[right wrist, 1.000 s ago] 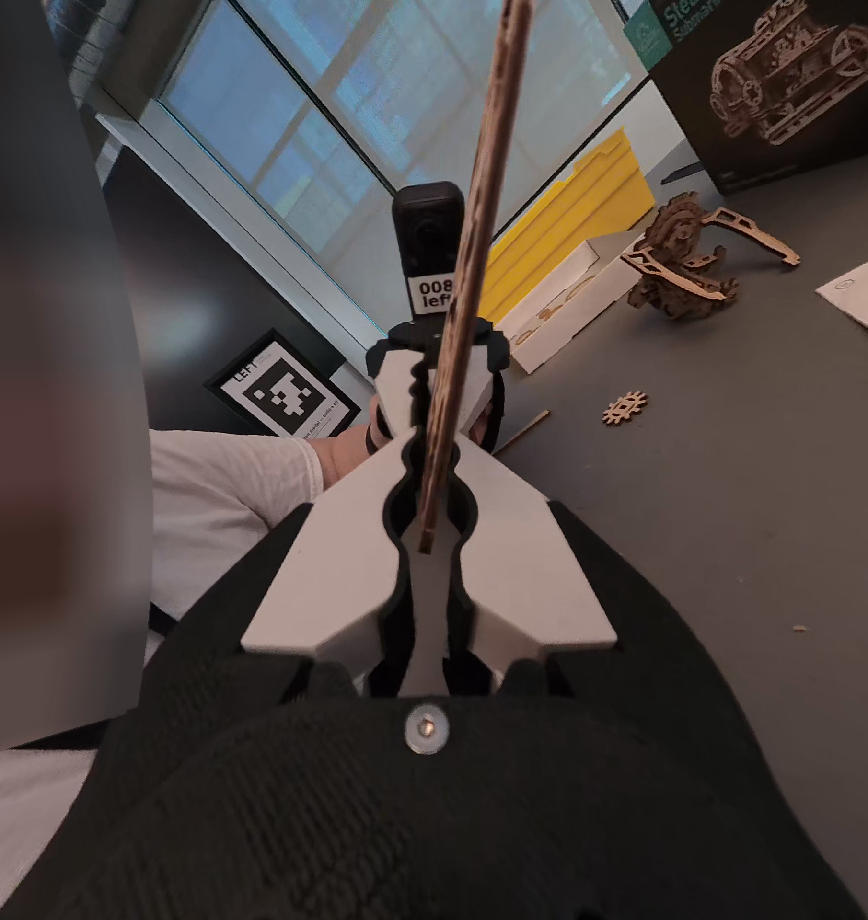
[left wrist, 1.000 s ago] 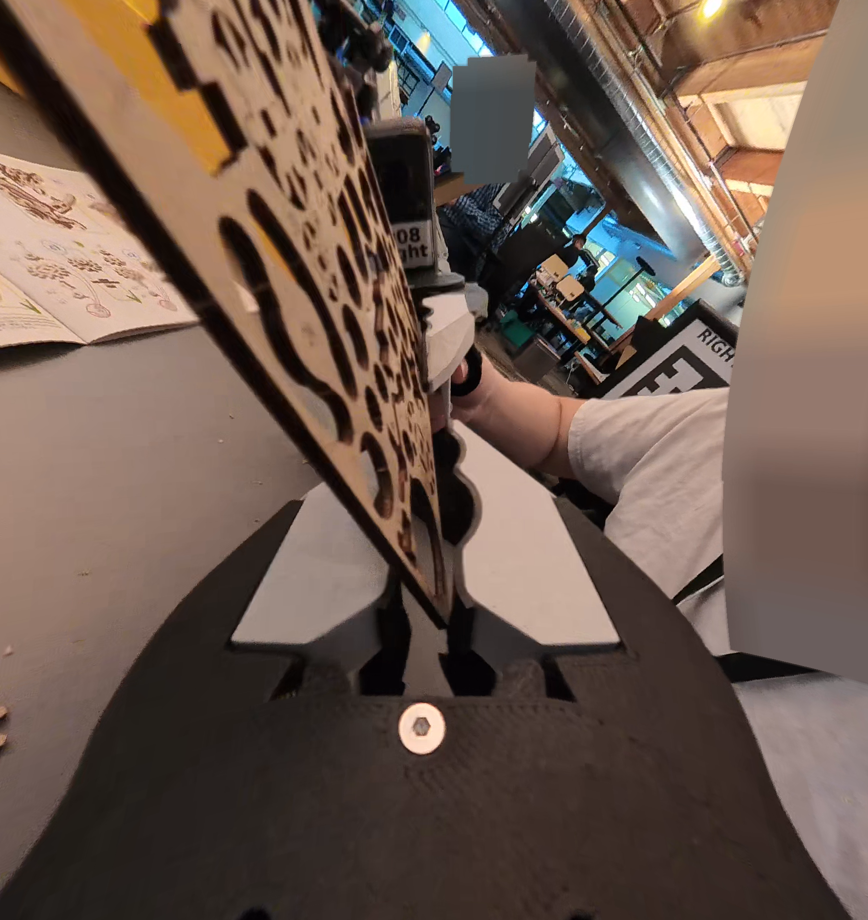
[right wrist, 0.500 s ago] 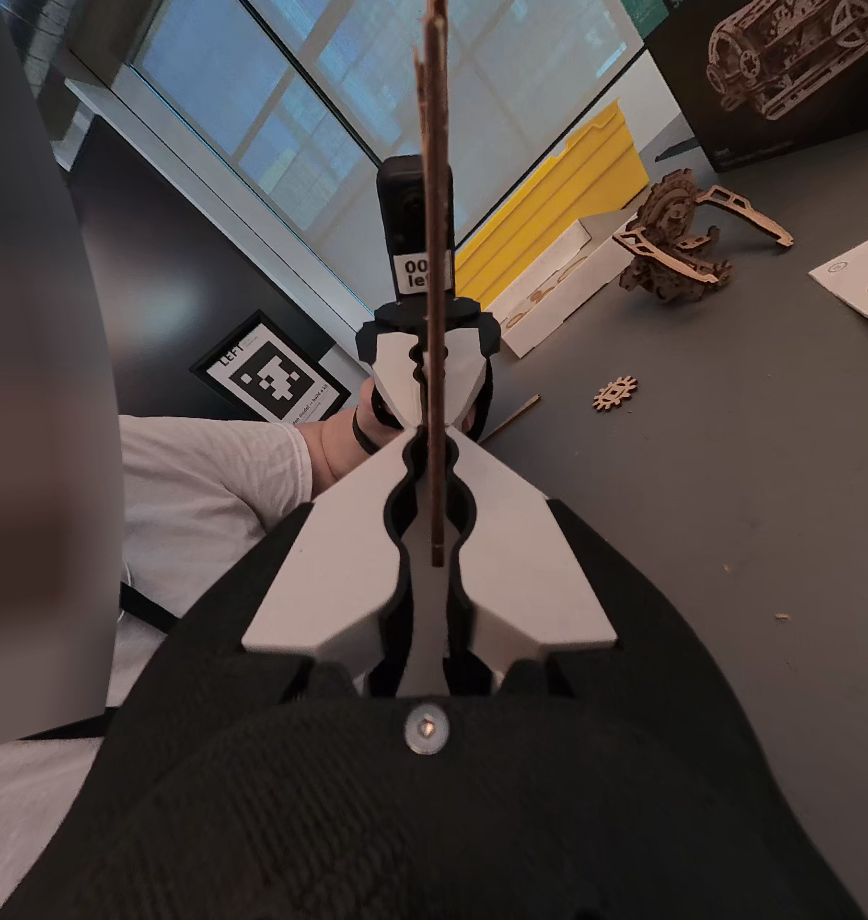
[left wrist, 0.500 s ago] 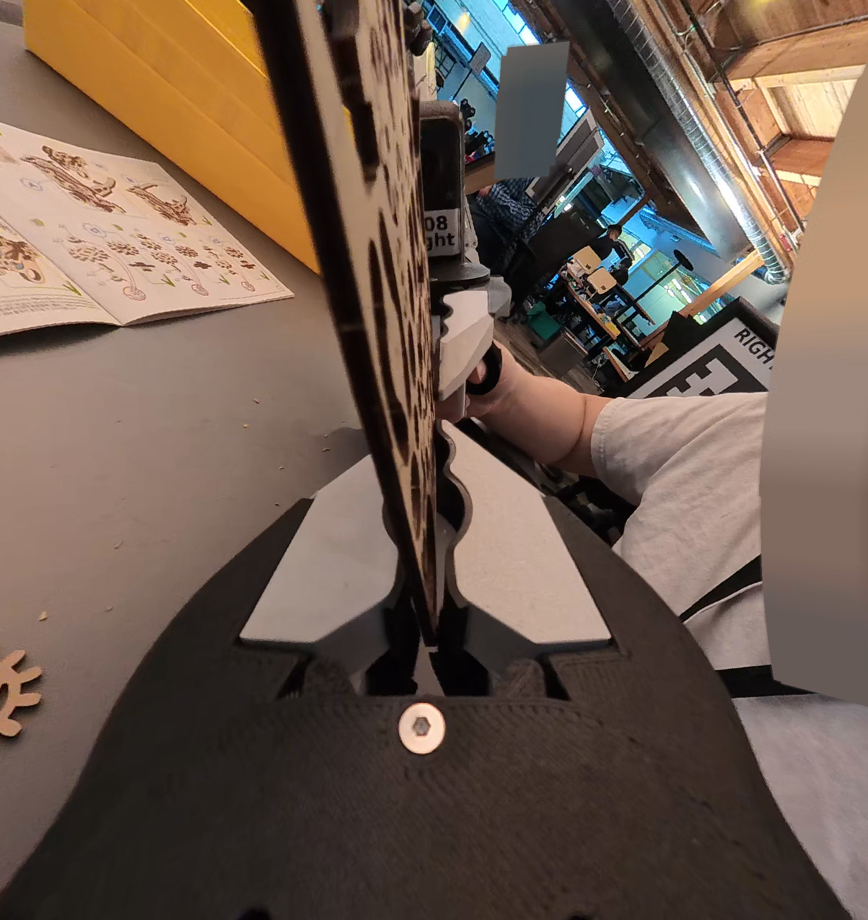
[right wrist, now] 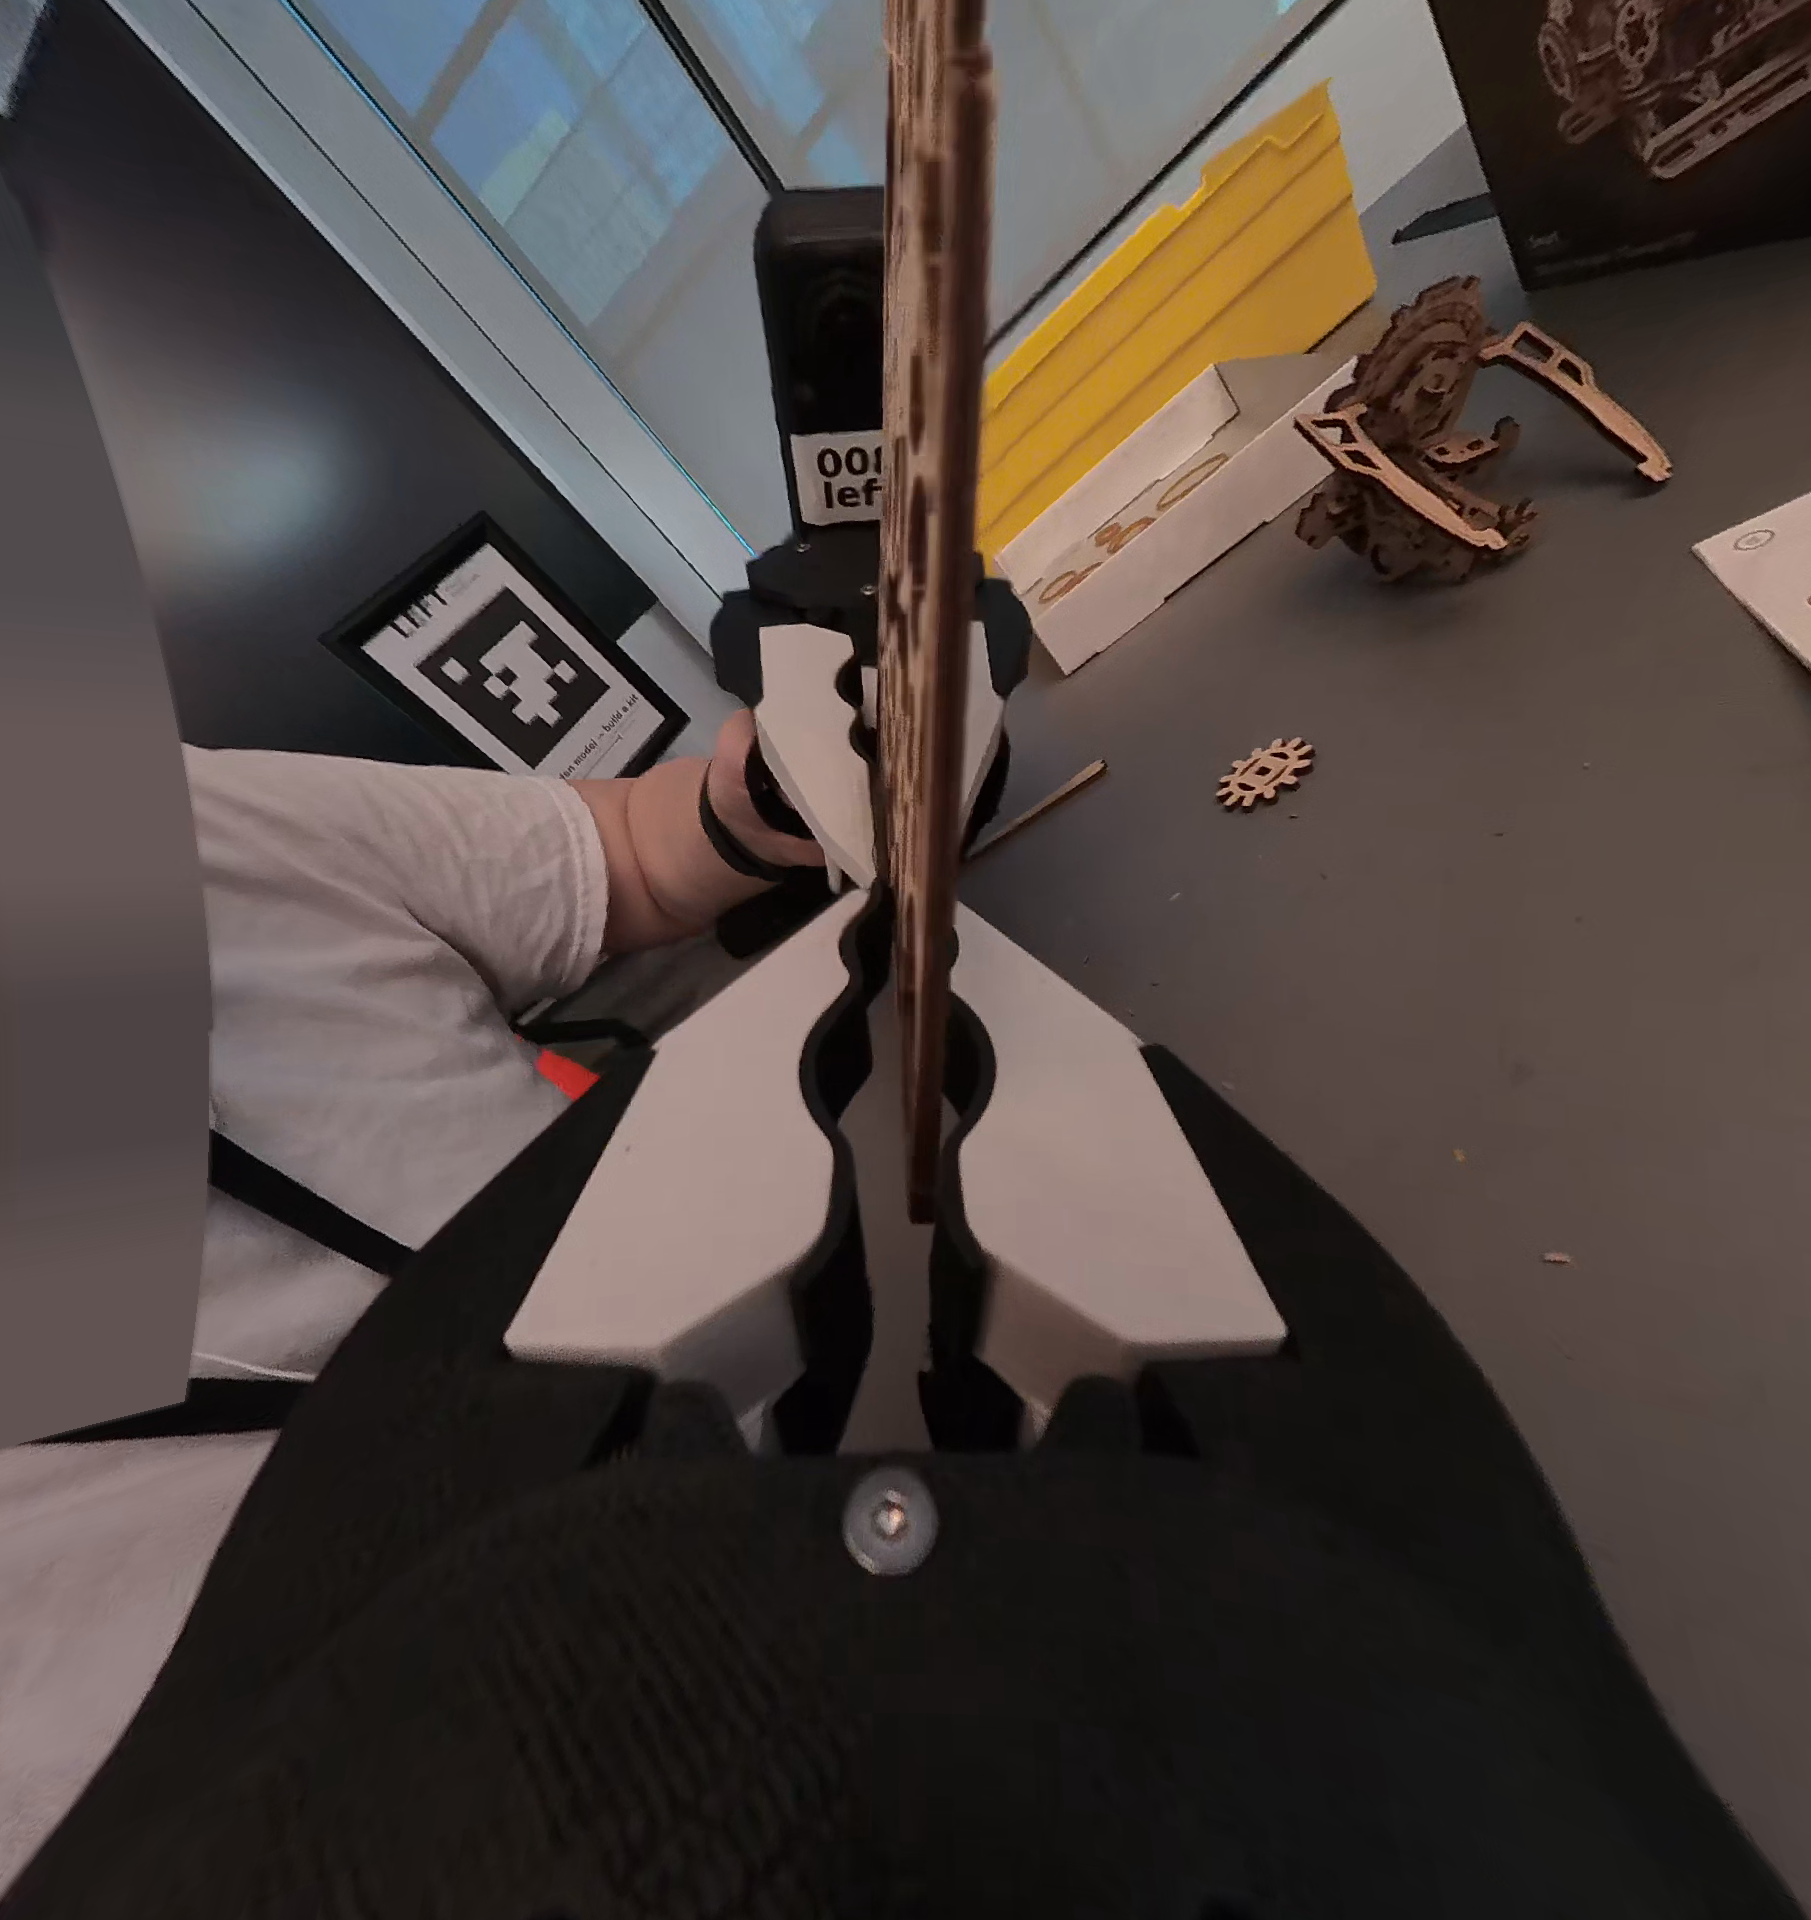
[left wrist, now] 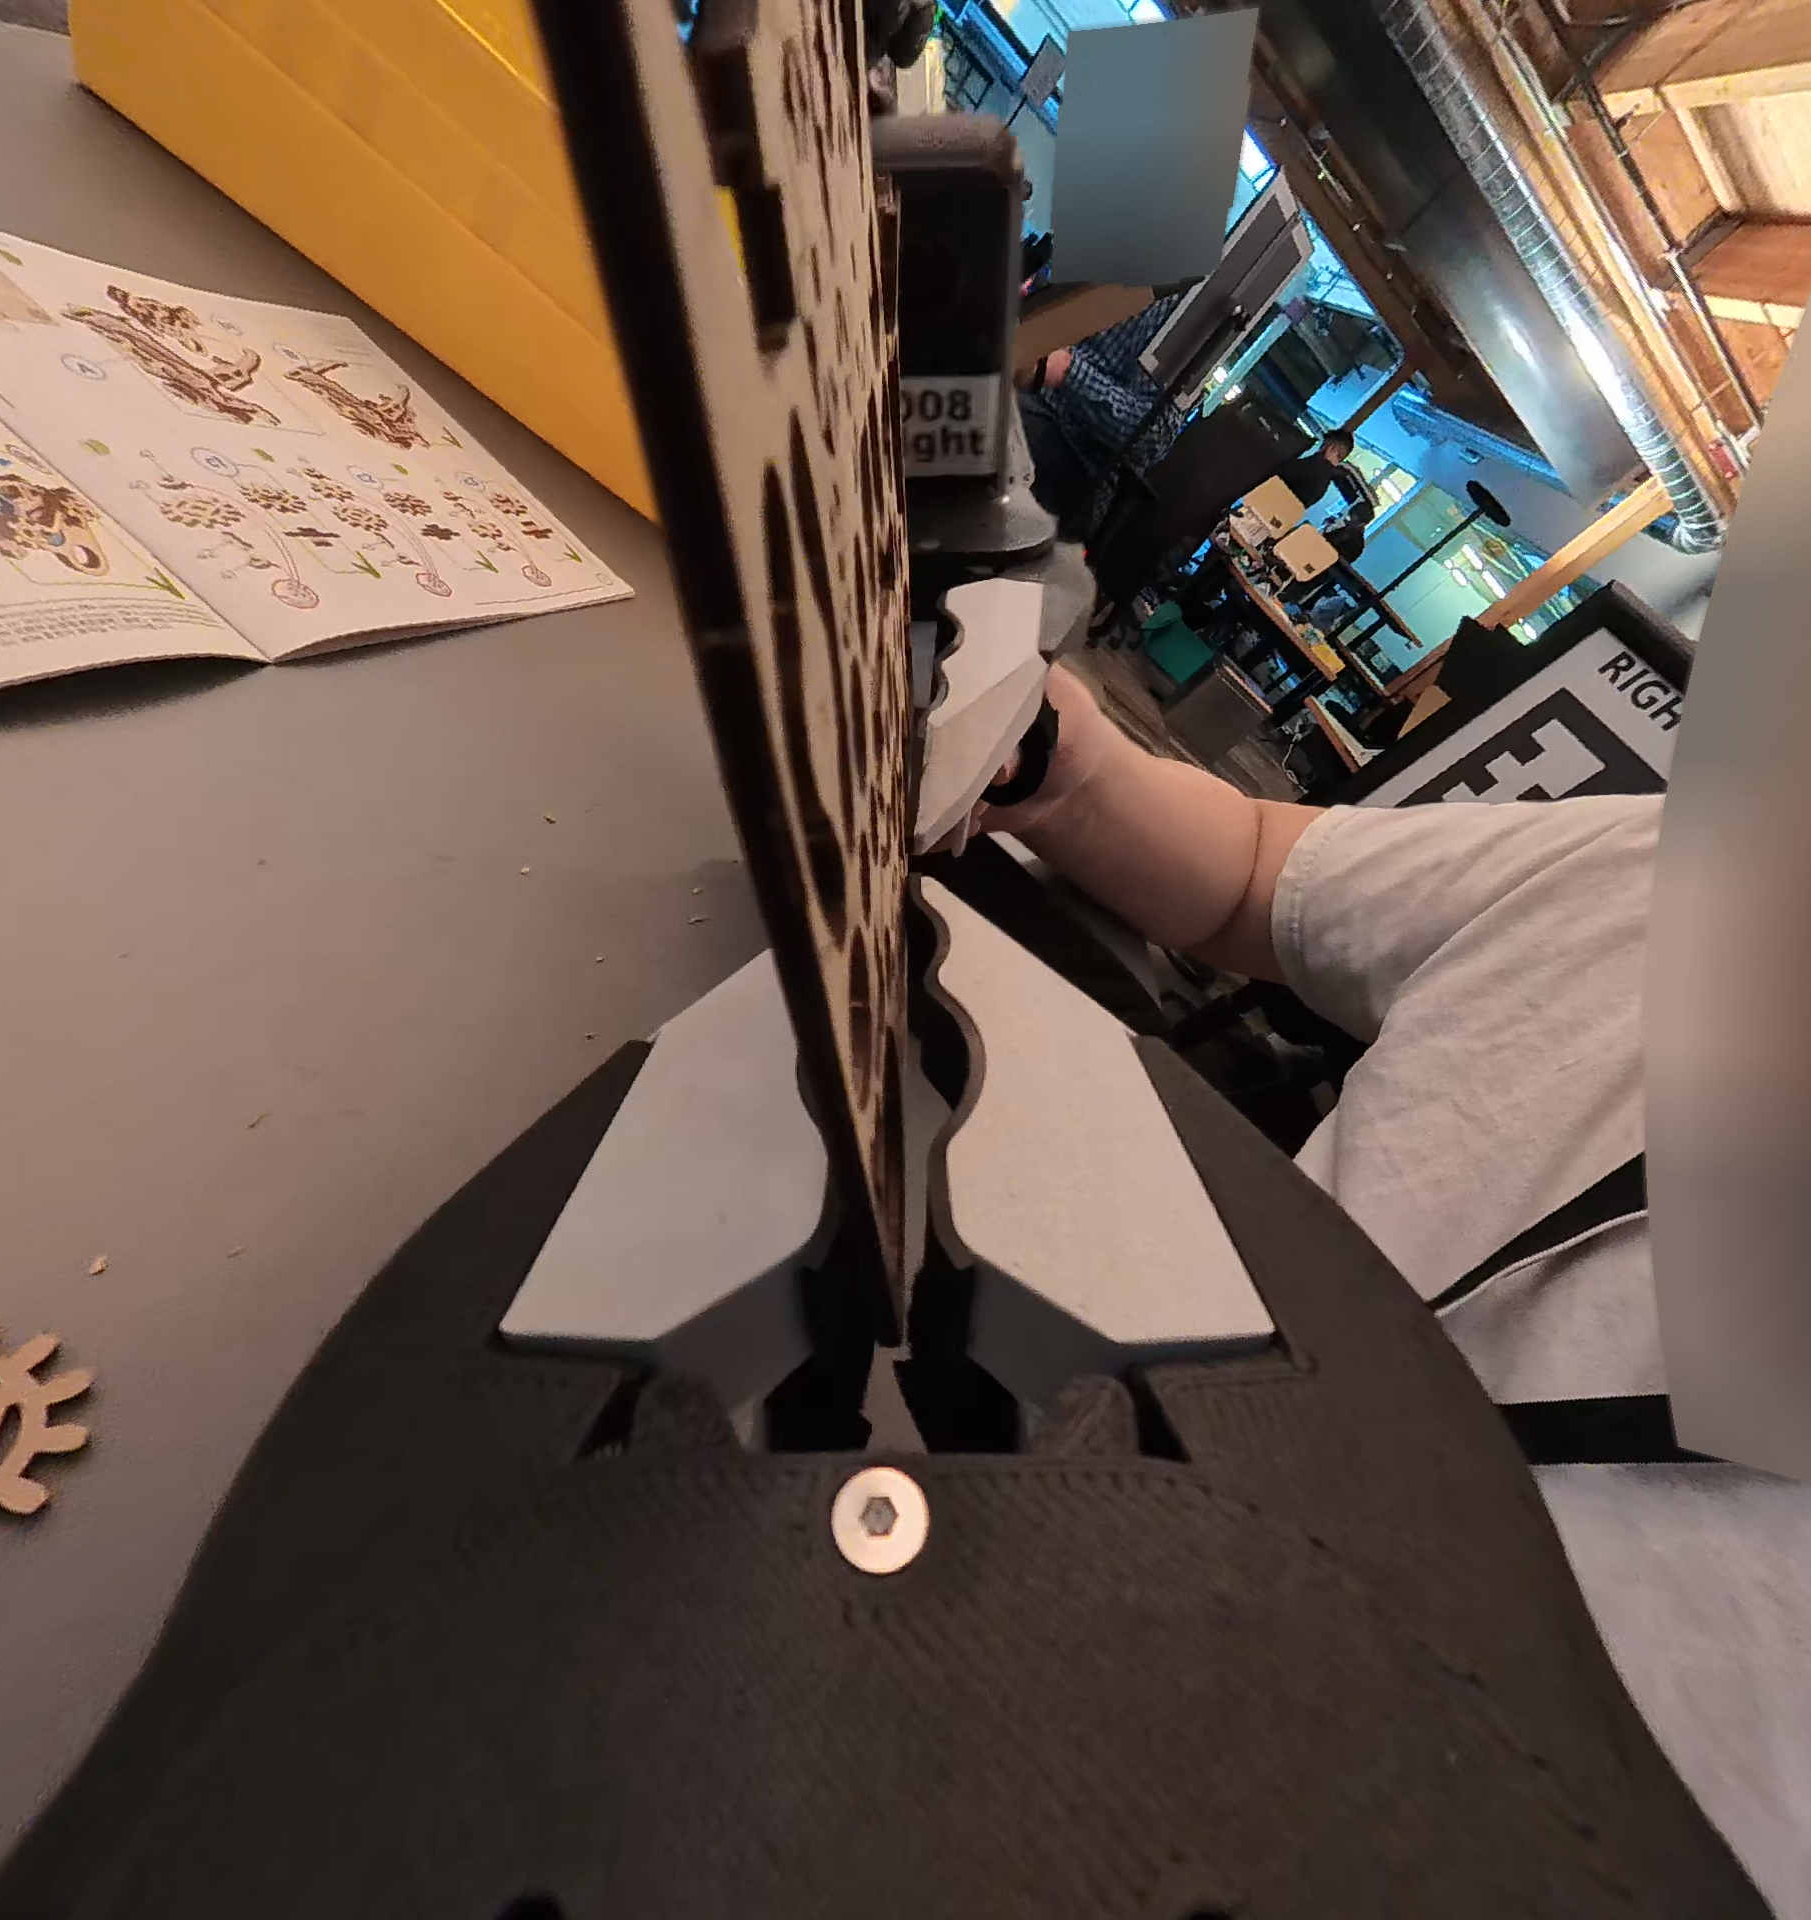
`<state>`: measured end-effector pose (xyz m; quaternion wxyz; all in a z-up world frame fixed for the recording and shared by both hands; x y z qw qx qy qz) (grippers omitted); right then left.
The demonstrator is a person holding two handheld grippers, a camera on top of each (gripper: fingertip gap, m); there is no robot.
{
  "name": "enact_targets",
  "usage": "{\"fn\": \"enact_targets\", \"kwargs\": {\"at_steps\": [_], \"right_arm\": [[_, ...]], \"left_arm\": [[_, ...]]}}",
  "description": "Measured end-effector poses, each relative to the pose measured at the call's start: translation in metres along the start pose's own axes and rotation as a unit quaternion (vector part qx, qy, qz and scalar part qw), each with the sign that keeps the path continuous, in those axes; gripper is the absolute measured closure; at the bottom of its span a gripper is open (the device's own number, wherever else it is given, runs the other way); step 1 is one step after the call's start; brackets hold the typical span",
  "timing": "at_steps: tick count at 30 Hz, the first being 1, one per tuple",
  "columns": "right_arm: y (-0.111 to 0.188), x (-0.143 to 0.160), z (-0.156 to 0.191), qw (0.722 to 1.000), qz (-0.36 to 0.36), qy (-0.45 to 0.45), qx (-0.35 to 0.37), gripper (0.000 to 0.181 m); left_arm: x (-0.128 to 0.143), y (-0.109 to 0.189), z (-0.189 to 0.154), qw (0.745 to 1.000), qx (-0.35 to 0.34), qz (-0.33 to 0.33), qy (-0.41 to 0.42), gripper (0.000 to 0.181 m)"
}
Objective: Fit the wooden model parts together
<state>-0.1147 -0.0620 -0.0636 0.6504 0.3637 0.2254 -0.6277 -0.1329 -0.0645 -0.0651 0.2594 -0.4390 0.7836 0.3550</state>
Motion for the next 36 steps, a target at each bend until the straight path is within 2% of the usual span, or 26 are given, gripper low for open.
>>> {"fn": "enact_targets", "kwargs": {"at_steps": [7,19,23,26,30,36], "right_arm": [[0.004,0.002,-0.005,1.000,0.008,0.004,0.020,0.179],[0.003,0.002,-0.010,0.999,0.002,0.001,0.044,0.179],[0.002,0.003,-0.015,0.997,0.006,0.012,0.081,0.175],[0.006,-0.004,-0.007,0.999,-0.014,0.029,0.038,0.175],[0.007,-0.005,-0.007,0.999,-0.022,0.018,0.018,0.174],[0.006,-0.003,-0.012,0.999,-0.011,0.015,0.036,0.176]], "left_arm": [[0.000,-0.005,0.002,0.998,-0.045,-0.021,-0.025,0.181],[0.001,-0.006,0.008,0.997,-0.068,-0.032,-0.019,0.181],[0.002,-0.005,0.012,0.996,-0.079,-0.032,-0.017,0.181],[-0.004,-0.004,0.005,0.998,-0.049,-0.029,-0.025,0.181],[-0.003,-0.003,0.004,0.996,-0.072,-0.026,-0.051,0.181],[0.000,-0.004,0.009,0.998,-0.050,-0.027,-0.005,0.181]]}}
Point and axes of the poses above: each gripper's, where its closed fingertips meet, y back along the fingers, x out of its underside, z = x × y across the jaws, the point moved 1 cm from there along y, back along the fingers, and after that the axes turned 12 degrees about z, right-handed, at the moved point
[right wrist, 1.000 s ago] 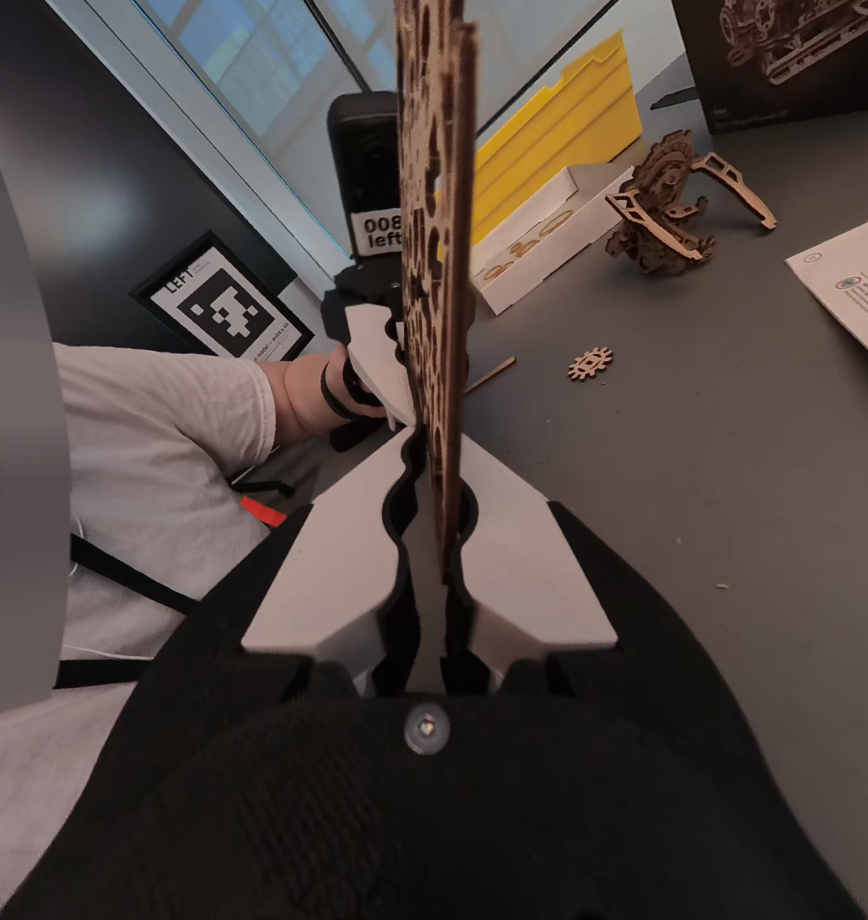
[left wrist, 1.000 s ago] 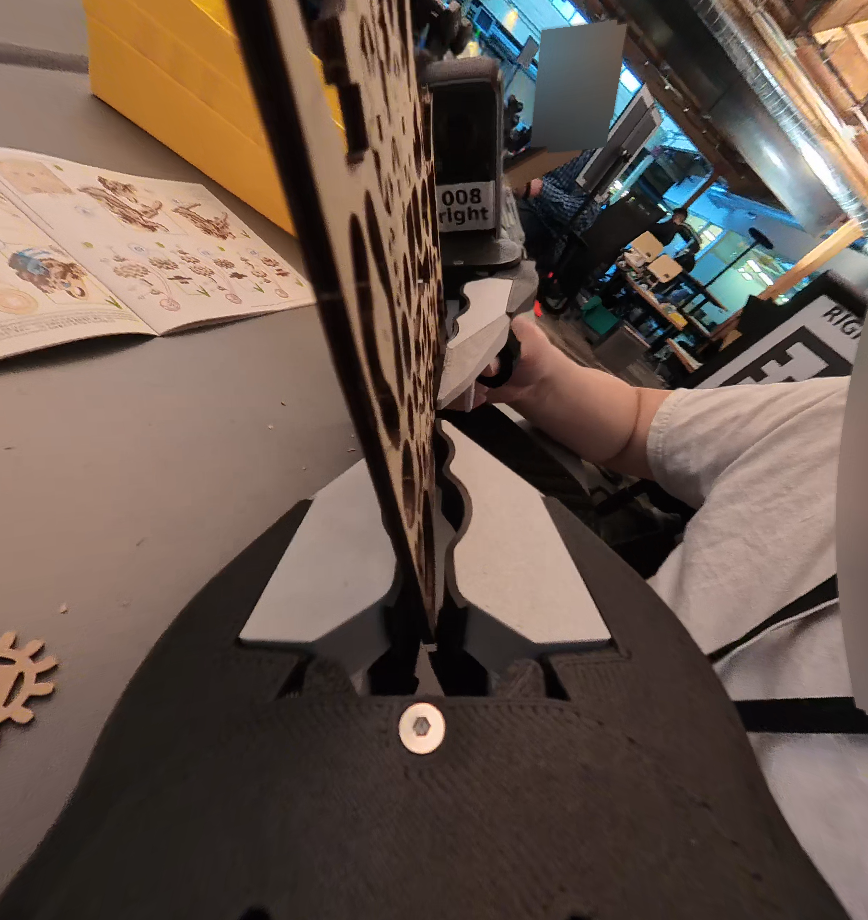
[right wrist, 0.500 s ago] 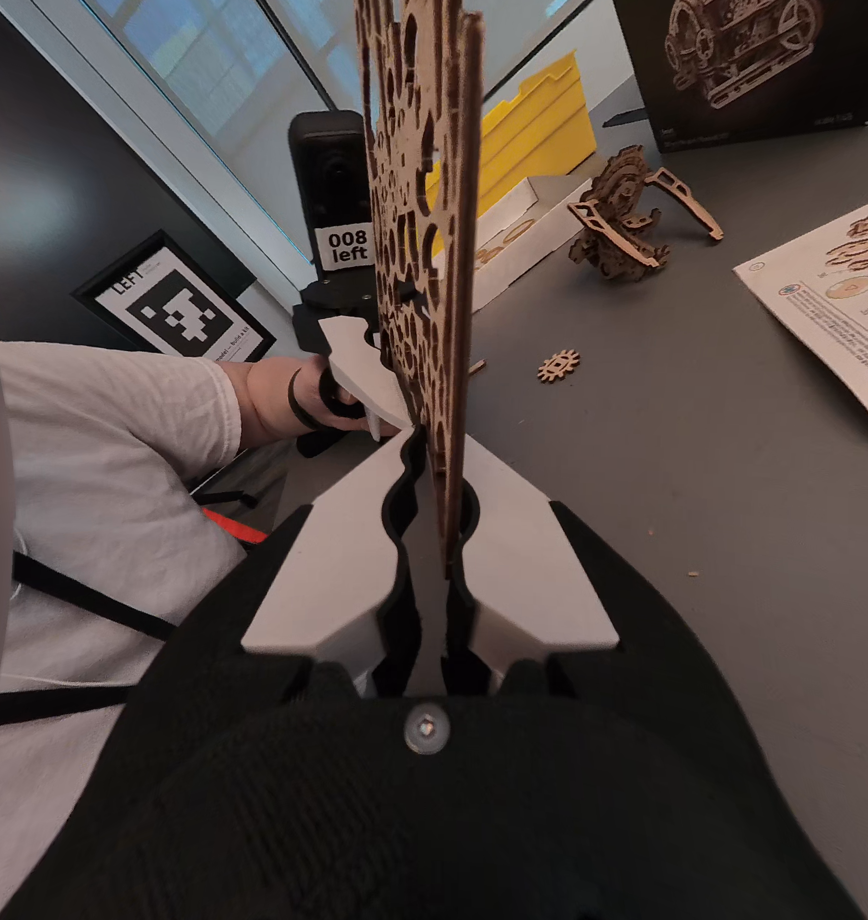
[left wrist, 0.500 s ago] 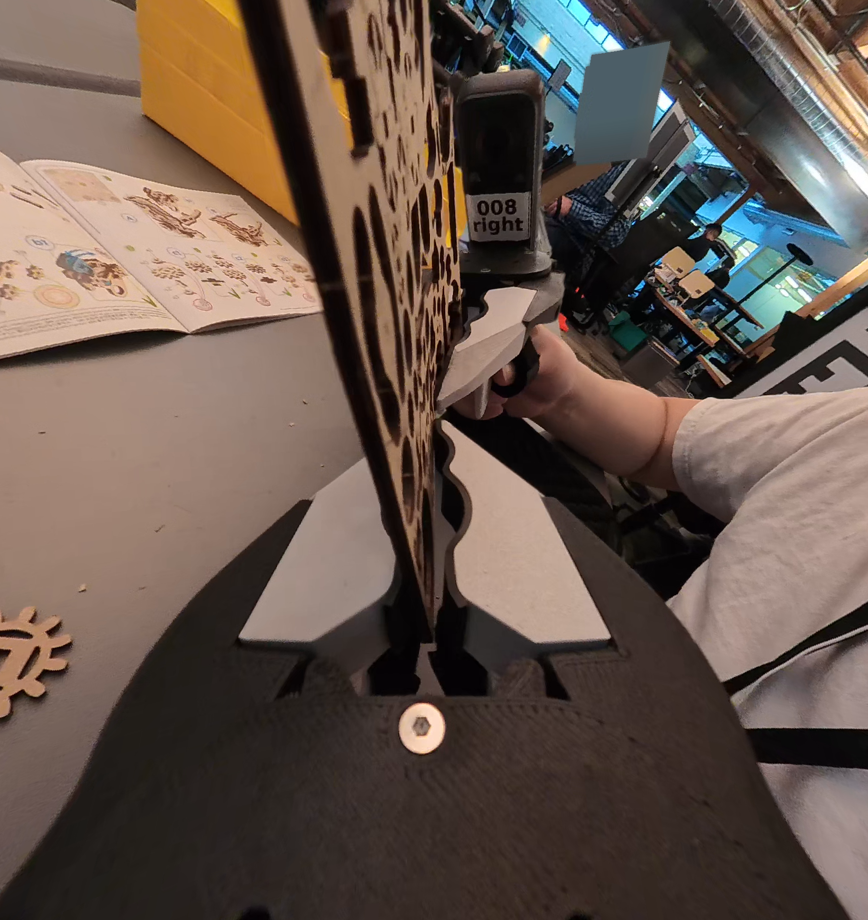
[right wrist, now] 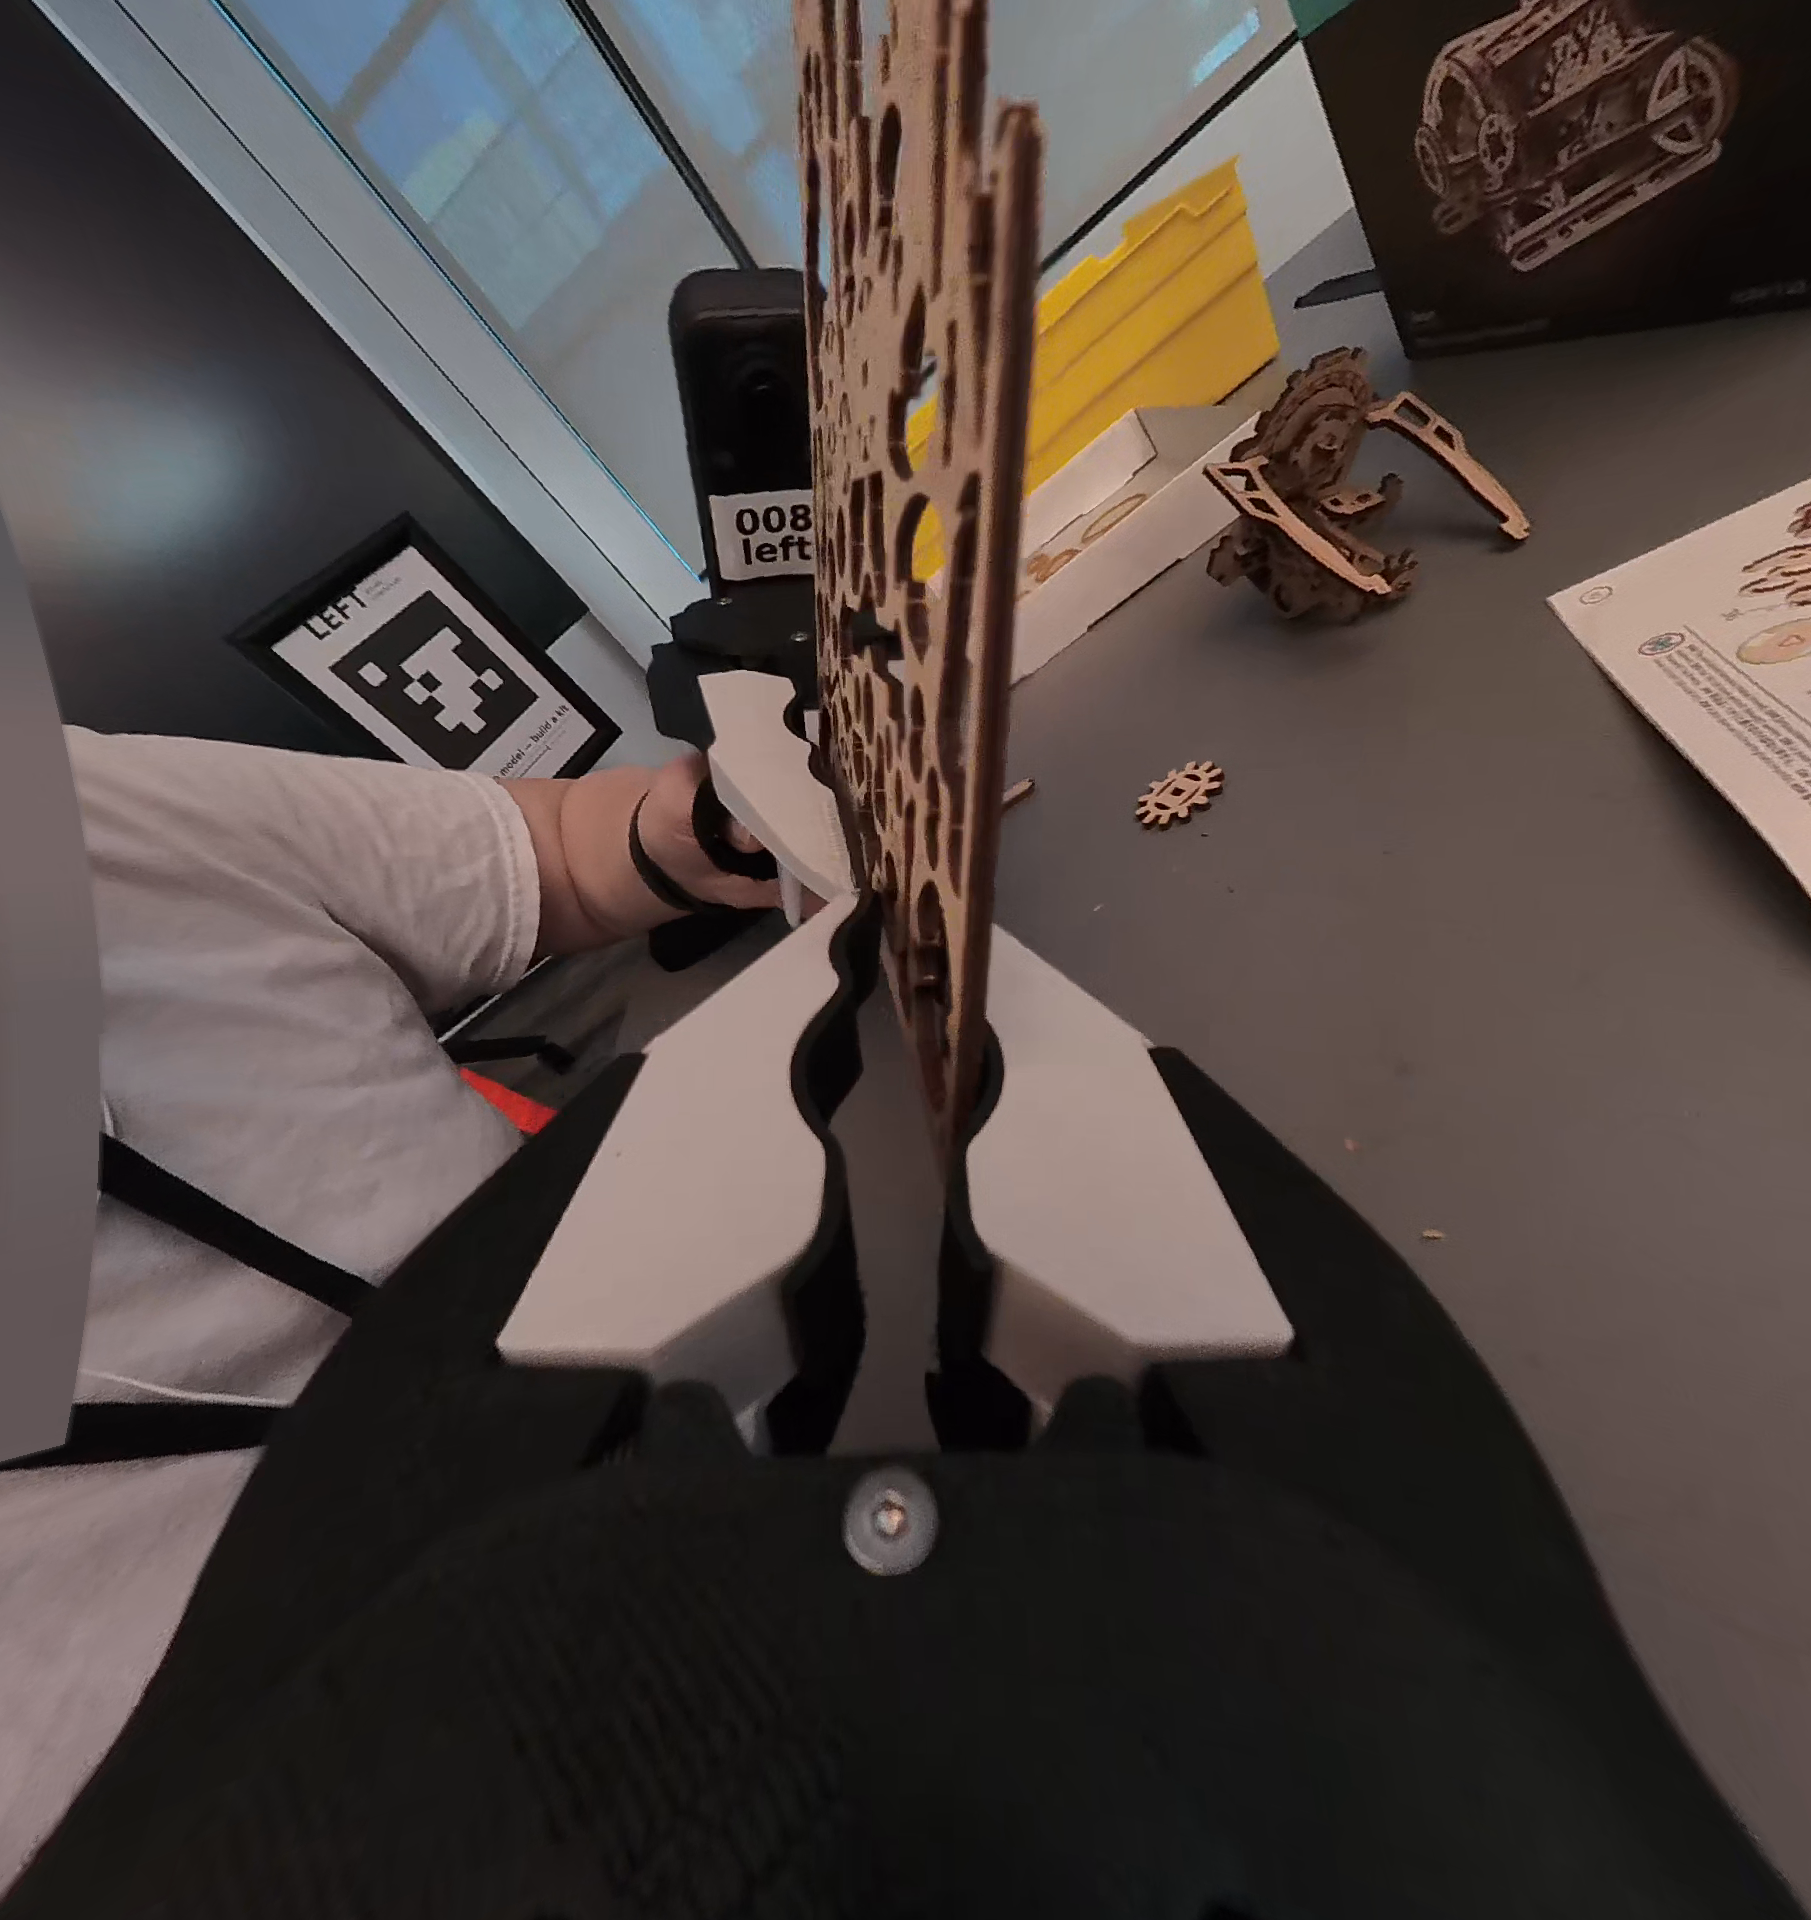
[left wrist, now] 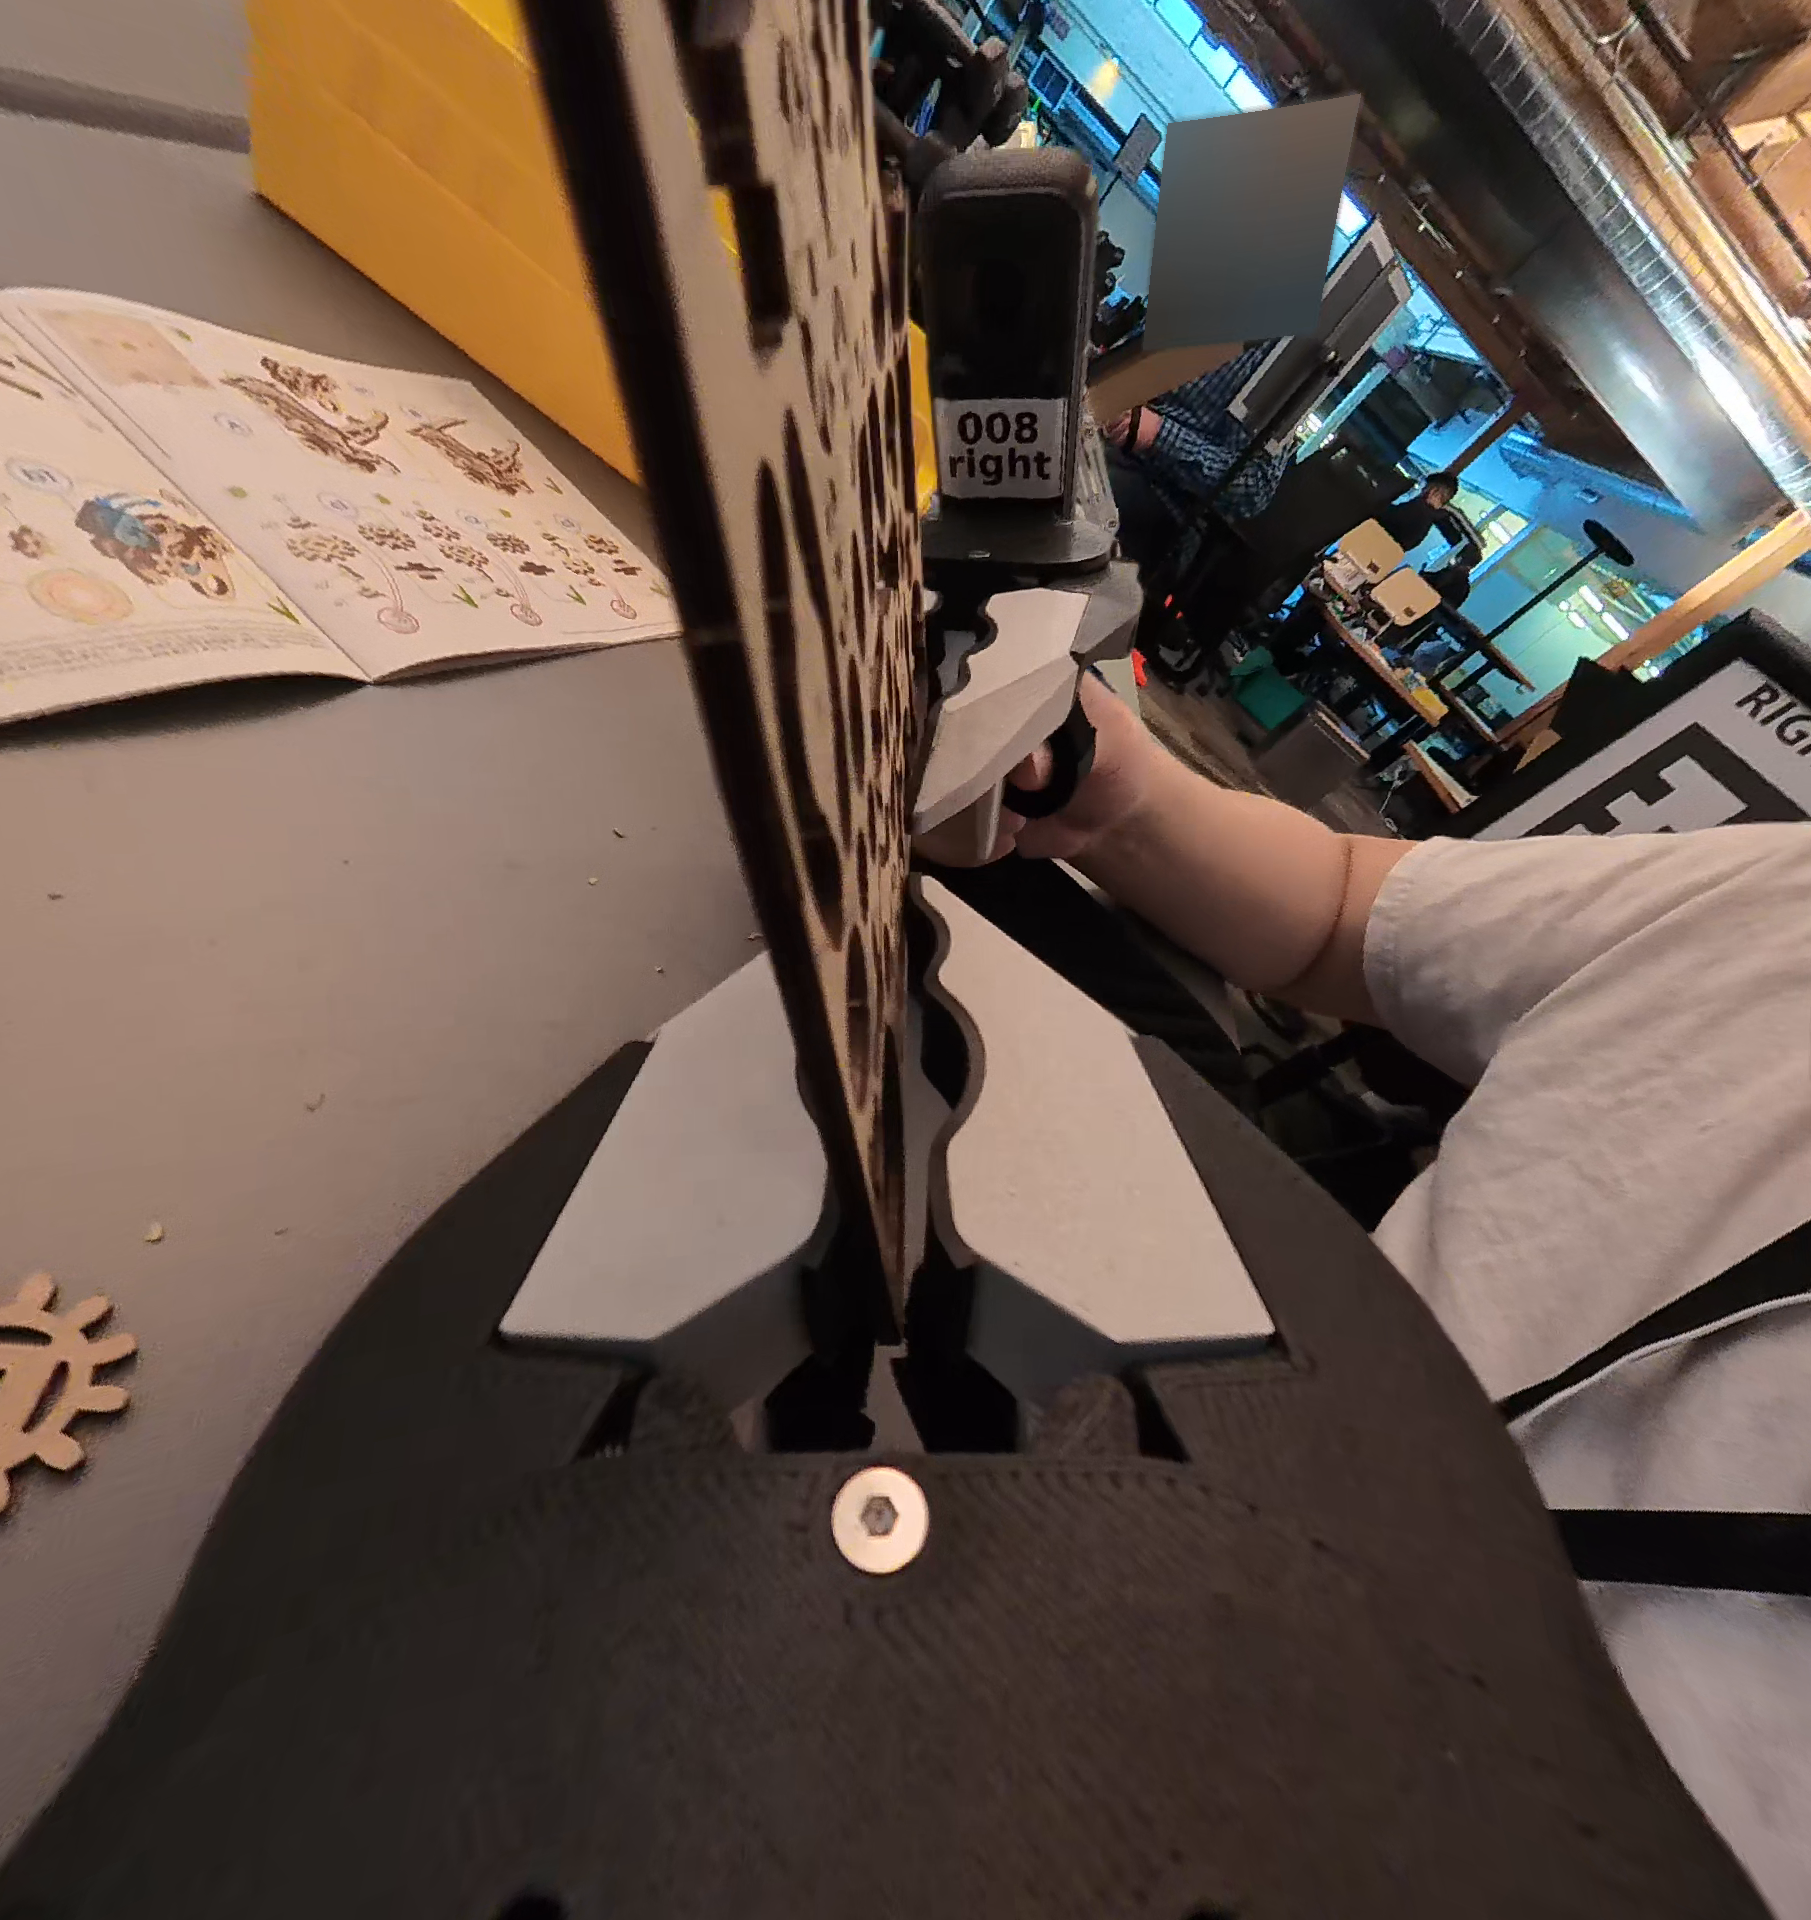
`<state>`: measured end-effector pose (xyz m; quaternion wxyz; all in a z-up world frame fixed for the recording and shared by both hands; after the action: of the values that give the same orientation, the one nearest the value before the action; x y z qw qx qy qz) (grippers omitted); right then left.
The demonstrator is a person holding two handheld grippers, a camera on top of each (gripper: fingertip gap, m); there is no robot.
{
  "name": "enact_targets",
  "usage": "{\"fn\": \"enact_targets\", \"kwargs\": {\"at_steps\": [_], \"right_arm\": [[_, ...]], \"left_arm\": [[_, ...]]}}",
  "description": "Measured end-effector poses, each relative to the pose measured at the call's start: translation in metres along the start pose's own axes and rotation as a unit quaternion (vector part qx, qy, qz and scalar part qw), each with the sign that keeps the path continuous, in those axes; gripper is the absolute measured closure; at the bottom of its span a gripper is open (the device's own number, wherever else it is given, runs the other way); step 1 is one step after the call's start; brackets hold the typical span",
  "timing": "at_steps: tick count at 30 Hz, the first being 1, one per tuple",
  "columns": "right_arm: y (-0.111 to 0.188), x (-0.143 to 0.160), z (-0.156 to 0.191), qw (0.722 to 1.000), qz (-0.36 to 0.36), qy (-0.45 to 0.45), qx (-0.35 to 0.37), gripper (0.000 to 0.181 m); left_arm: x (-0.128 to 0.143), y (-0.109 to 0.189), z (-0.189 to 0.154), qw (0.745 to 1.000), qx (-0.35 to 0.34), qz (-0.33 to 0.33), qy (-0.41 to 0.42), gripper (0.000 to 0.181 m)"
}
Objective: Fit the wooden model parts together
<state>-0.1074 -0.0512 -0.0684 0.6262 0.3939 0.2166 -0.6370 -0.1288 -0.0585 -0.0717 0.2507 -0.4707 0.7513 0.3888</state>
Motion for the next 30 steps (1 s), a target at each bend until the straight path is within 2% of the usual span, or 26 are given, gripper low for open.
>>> {"fn": "enact_targets", "kwargs": {"at_steps": [20,26,28,30], "right_arm": [[-0.002,0.006,-0.011,0.996,0.026,0.029,0.082,0.174],[-0.002,0.008,-0.014,0.996,0.031,0.017,0.087,0.173],[0.001,0.001,0.002,0.999,0.009,0.038,0.031,0.175],[0.007,-0.009,0.014,0.999,-0.024,0.023,-0.040,0.178]], "left_arm": [[0.005,-0.003,0.009,0.998,-0.057,-0.008,-0.006,0.180],[0.006,-0.004,0.011,0.998,-0.059,-0.003,-0.004,0.180],[-0.001,-0.001,-0.003,1.000,-0.014,-0.014,-0.014,0.181],[-0.010,0.002,-0.013,0.999,-0.010,-0.028,-0.041,0.181]]}}
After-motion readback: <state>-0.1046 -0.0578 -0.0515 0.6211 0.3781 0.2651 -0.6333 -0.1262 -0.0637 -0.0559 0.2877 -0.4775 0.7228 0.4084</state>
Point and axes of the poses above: each gripper's, where its closed fingertips meet, y back along the fingers, x out of its underside, z = x × y across the jaws, the point moved 1 cm from there along y, back along the fingers, and after that the axes turned 12 degrees about z, right-handed, at the moved point
